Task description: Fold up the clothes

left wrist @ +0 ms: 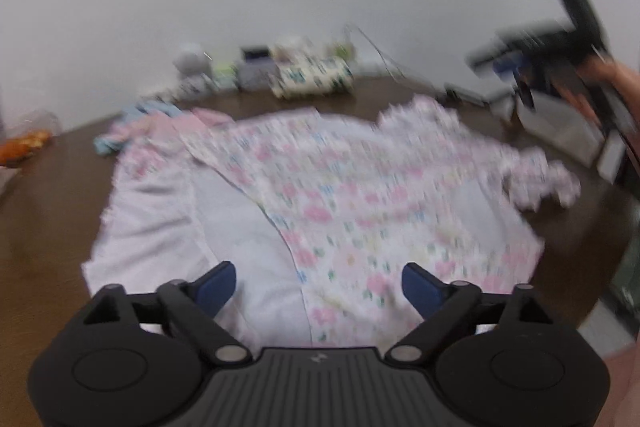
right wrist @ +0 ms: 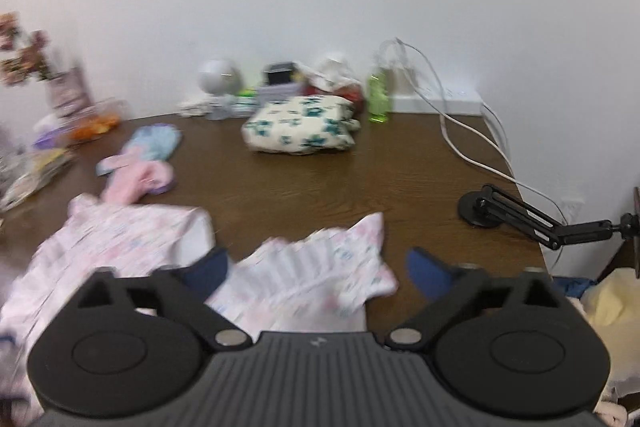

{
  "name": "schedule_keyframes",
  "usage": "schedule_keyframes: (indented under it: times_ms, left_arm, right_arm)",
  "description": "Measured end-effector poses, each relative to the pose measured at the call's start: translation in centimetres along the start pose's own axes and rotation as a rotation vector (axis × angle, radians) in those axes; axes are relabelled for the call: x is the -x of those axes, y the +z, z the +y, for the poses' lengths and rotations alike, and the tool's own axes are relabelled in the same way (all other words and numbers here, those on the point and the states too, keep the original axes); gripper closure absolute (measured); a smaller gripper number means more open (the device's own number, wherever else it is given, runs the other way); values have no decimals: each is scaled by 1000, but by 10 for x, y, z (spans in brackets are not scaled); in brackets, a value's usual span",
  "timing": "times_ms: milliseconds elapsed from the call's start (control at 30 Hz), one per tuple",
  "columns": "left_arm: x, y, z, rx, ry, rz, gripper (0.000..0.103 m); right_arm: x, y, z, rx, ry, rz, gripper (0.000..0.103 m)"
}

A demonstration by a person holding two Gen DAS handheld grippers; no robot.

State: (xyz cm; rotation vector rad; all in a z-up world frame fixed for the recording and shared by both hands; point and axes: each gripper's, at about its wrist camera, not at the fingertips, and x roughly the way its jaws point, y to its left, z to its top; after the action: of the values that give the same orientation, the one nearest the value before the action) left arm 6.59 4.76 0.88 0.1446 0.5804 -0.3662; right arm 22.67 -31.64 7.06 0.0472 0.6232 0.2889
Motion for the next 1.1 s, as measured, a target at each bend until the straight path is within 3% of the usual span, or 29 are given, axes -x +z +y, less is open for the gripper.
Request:
schedule_keyframes:
  times_ms: [233, 367, 467, 600, 1100]
  left_arm:
    - [27, -7, -21, 46, 163, -24, 5]
    - [35, -18, -26, 157, 150, -18, 5]
    - [40, -23, -33, 173, 140, -16, 5]
    - [49, -29, -40, 168, 148, -20, 5]
    - [71, -47, -34, 213, 193, 18, 5]
  right_arm:
    - [49, -72, 30, 71, 5, 21, 0]
    - [65, -109, 37, 20, 10, 18, 0]
    - [73, -127, 36, -64, 25, 0, 0]
    - [81, -142, 34, -146, 33, -19, 0]
    - [97, -157, 51, -125, -8, -21, 0]
